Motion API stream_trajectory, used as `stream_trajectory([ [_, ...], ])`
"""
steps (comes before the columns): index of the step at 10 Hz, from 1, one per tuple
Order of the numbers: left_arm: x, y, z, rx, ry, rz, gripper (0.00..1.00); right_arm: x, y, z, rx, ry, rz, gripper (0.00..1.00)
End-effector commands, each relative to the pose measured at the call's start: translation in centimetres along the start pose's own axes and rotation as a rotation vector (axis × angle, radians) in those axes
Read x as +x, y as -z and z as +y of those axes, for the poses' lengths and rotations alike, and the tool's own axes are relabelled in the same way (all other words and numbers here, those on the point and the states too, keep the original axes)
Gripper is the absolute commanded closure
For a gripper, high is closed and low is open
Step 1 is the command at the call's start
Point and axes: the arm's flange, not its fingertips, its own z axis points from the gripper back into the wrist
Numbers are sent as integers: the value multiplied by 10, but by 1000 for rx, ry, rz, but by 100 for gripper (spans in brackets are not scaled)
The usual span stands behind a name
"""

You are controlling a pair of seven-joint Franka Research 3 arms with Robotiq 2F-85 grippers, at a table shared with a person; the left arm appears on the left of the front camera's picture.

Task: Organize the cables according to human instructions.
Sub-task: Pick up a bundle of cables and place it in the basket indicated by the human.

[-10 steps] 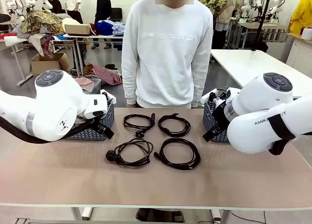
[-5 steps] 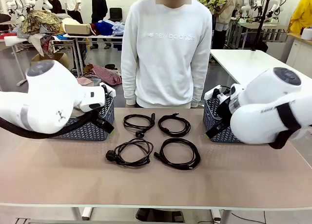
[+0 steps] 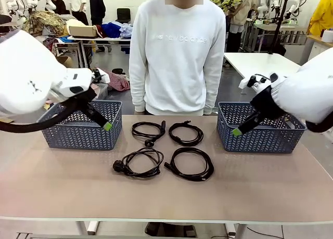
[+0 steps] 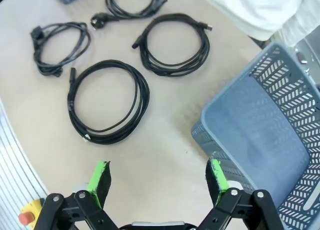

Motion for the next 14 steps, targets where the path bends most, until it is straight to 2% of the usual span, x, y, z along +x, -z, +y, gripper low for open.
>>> stream_trajectory([
  [1, 2, -9, 22, -95, 44, -24, 0, 1, -11, -19, 81, -33, -50, 0],
  [6, -1, -28, 48, -158, 65, -107, 0, 4, -40, -44, 191, -32, -164, 0],
  [14, -3, -32, 49, -136, 42, -105, 0, 4, -47, -39, 177, -12, -158, 0],
])
